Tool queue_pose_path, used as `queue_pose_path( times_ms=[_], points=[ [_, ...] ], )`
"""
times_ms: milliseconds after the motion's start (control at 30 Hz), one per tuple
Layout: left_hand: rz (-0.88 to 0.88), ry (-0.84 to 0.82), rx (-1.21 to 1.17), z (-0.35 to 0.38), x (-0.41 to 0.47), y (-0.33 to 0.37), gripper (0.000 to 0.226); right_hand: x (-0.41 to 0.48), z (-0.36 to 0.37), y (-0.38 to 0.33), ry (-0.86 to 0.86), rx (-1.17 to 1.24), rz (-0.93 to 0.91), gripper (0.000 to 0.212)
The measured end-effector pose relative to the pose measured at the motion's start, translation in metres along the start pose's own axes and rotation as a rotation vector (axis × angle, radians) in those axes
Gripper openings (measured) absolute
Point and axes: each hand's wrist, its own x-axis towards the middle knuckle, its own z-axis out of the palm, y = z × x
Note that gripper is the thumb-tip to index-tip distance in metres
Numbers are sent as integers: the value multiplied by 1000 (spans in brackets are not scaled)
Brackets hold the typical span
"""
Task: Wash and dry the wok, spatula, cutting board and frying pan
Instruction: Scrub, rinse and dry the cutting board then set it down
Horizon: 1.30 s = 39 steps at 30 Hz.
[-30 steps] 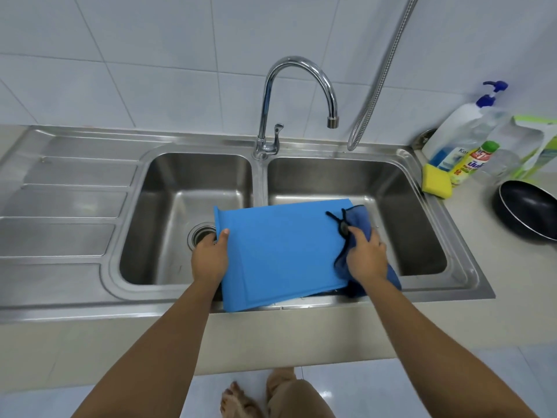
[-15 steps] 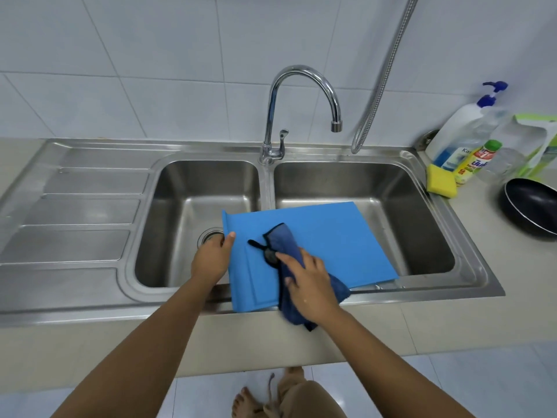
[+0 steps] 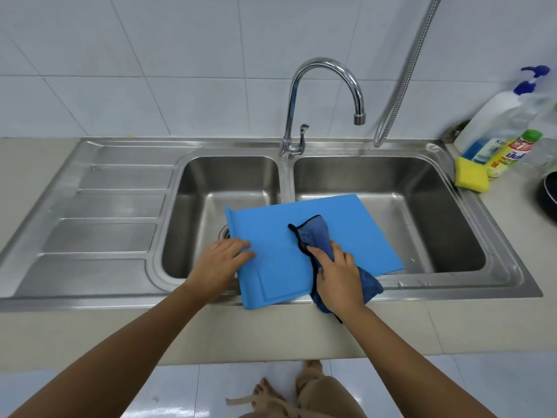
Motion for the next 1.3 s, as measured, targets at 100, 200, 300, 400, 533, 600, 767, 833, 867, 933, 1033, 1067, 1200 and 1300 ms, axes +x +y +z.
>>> queue_pose_path(
  times_ms=[100,200,300,400,533,600,767,833,867,933,1033,1067,1200,1300],
  points=[
    [30,-114,19,2,-16,-4,56,-1,1,-3,4,13,17,56],
    [37,-71,22,2,-18,-3,43,0,1,-1,0,62,18,55],
    [118,29,-19,-6,-14,0,29,-1,-5,3,-1,217,38,54],
    [189,168,-55,-28,4,9,12,-1,-22,4,27,463,90,59],
    [247,249,-56,-60,51,24,12,-3,-42,2,135,797,164,61],
    [258,204,-77,-68,73,24,17,-4,-55,1,199,930,212,59],
    [202,86,-190,-88,114,32,34,-6,-97,-21,354,1154,123,59],
    [189,74,-191,-91,127,41,38,-7,-107,-29,392,1170,40,58],
    [186,77,-190,-92,131,45,38,-6,-109,-30,425,1166,34,57],
    [176,80,-198,-93,139,52,39,2,-110,-18,495,1166,81,56],
    [167,115,-242,-105,150,63,41,11,-112,11,582,1209,204,57],
    [153,143,-273,-114,155,66,41,13,-113,20,604,1212,244,56],
    [22,256,-379,-162,169,74,43,22,-124,48,727,1333,457,51],
    [-56,287,-455,-192,171,76,41,35,-133,76,815,1513,588,48]
  ],
)
